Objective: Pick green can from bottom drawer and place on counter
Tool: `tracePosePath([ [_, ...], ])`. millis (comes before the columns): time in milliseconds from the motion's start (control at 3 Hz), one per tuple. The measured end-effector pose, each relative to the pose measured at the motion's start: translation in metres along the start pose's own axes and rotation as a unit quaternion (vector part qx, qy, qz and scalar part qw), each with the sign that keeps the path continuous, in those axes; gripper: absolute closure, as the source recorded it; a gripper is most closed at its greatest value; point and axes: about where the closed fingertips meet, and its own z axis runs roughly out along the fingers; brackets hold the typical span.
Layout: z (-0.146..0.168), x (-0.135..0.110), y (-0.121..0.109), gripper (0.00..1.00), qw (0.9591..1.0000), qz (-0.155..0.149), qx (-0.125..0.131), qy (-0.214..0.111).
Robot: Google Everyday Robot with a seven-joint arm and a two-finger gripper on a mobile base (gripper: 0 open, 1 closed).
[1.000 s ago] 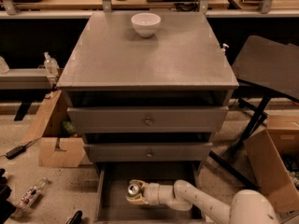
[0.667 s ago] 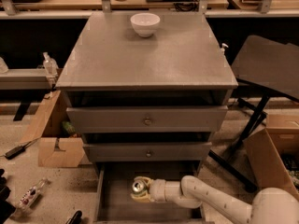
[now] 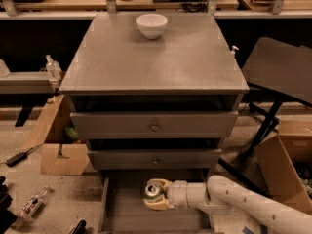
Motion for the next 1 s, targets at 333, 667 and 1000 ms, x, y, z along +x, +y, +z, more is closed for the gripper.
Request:
tracePosePath([
  [333, -0.041, -0.064, 0.01, 1.0, 0.9998, -0.003, 0.016, -0.008],
  [667, -0.07, -0.11, 0.008, 1.0, 0.9987, -0.003, 0.042, -0.028],
  [1000, -0.079, -0.123, -0.009, 1.0, 0.9971, -0.007, 0.067, -0.034],
])
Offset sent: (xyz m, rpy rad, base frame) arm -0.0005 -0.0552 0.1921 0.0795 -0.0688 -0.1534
